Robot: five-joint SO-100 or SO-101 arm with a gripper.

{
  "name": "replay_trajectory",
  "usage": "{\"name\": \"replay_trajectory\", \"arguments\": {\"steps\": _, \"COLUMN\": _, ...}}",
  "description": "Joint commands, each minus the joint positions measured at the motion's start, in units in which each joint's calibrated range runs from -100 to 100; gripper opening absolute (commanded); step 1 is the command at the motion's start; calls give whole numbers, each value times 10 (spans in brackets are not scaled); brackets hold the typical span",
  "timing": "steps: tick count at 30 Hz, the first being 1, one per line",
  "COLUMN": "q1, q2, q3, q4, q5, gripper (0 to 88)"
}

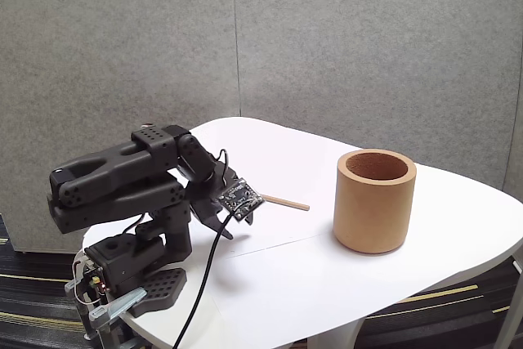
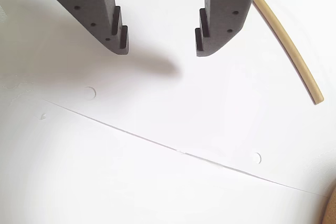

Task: Grab the pen and put it in the pen holder.

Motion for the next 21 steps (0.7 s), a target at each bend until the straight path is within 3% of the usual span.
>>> {"name": "replay_trajectory", "arguments": {"steps": 1, "q1": -3, "q2": 0, "q3": -2, "q4": -4, "q5": 0, "gripper": 175}}
{"name": "replay_trajectory", "arguments": {"steps": 10, "q1": 1, "q2": 3, "q3": -13, "q4": -6, "q5": 0, "gripper": 175}}
{"name": "replay_trajectory", "arguments": {"steps": 21, "q1": -4, "q2": 45, "q3": -218, "q4": 2, "q5": 0, "gripper": 175}}
